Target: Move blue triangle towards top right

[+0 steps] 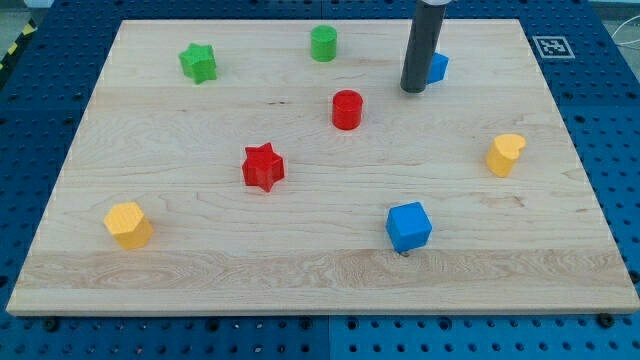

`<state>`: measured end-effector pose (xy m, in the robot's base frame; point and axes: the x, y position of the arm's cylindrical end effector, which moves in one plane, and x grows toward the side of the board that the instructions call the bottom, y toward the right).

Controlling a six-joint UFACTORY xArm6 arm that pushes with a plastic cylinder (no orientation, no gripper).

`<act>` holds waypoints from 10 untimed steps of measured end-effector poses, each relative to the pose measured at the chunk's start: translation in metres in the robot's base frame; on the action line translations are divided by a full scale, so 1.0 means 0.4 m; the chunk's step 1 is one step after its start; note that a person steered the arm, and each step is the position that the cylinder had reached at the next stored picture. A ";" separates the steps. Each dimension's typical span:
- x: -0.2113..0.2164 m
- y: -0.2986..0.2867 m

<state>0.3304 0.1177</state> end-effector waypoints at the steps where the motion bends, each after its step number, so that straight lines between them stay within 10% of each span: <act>1: -0.046 0.000; 10: -0.107 0.218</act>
